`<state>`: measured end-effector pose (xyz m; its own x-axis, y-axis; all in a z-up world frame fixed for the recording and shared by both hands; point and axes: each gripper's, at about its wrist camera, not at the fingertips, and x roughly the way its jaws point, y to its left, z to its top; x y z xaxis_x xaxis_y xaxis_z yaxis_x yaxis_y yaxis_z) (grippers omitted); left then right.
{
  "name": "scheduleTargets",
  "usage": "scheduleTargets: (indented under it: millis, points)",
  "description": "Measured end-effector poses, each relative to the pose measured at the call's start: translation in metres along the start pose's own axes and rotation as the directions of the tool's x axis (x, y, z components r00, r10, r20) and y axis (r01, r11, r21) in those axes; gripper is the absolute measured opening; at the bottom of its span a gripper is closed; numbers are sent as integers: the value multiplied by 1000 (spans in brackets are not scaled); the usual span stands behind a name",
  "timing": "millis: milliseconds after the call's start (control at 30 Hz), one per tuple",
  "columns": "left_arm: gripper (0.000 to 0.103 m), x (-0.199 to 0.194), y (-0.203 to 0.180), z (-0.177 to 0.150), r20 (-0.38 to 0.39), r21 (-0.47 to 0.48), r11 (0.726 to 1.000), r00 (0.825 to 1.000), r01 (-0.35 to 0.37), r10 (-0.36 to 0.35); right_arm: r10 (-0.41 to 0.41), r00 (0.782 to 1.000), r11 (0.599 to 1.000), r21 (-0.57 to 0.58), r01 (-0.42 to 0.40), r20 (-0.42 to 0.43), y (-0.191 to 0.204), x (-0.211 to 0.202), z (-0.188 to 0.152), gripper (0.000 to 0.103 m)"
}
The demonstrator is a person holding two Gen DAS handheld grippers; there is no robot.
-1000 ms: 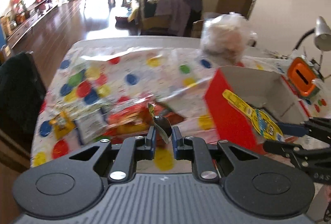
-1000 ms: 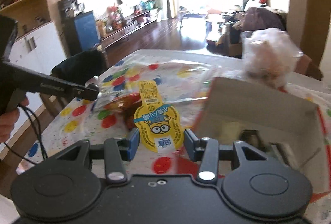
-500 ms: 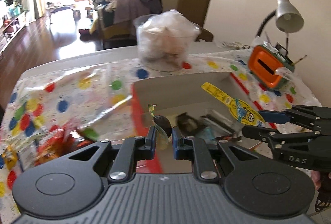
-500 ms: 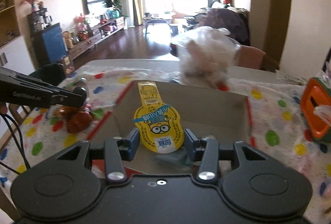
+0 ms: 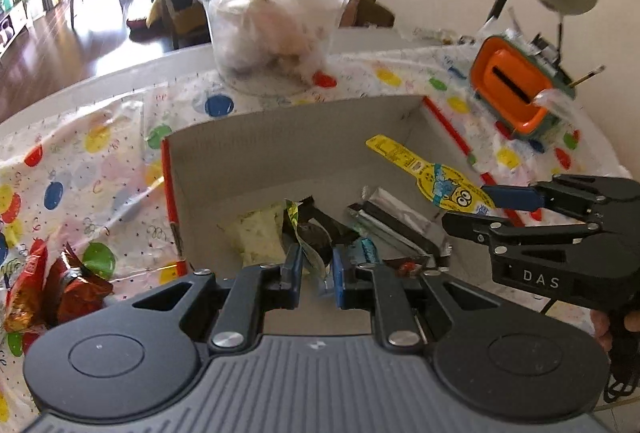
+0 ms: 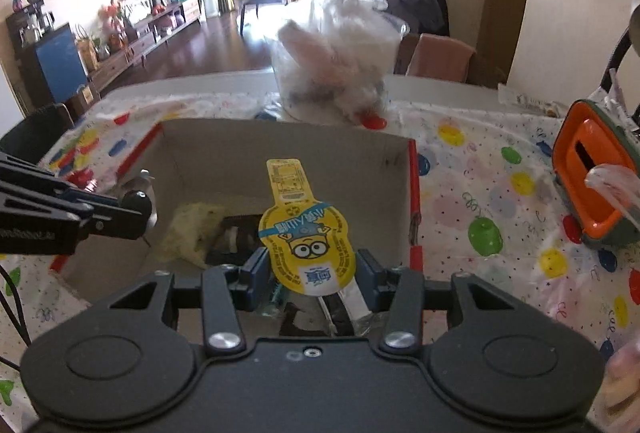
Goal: Organize snacks
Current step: 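Open both tools to drop the candy and Minions cup into the box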
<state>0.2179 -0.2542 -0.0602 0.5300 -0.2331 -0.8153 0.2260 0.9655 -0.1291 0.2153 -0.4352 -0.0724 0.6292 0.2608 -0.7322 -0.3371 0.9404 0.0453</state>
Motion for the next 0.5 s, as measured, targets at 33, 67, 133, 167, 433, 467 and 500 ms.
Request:
scheduleTargets:
  millis: [33, 67, 133, 167, 433, 467, 500]
  points:
    - [15, 6, 1, 2, -14, -5, 1000, 1000, -4, 4, 4, 1000, 1000, -5, -4, -19, -1, 5, 1, 45]
    - [15, 12, 2, 5, -25, -11, 1000, 1000, -11, 11, 4, 999, 1000, -6, -4, -34, -1, 10, 2, 45]
    - [15, 26, 5, 11, -66, -23, 1000, 998, -5, 4, 4, 998, 1000, -16, -5, -67, 1, 20, 4, 45]
    - [15, 31, 5, 13, -78, -30, 1000, 997, -9, 6, 6, 997, 1000, -25, -8, -83, 1, 25, 5, 45]
    - [15, 62, 6, 30, -185, -49, 998, 982, -33, 23, -10, 986, 996, -91, -6, -168, 10, 52, 12, 45]
    - [15, 65, 5, 32, -197, -51, 998, 980, -32, 21, -8, 984, 996, -94, -9, -179, 10, 54, 12, 45]
    - [15, 69, 5, 33, -214, -54, 998, 977, -28, 16, -9, 981, 995, -96, -10, -191, 11, 56, 12, 45]
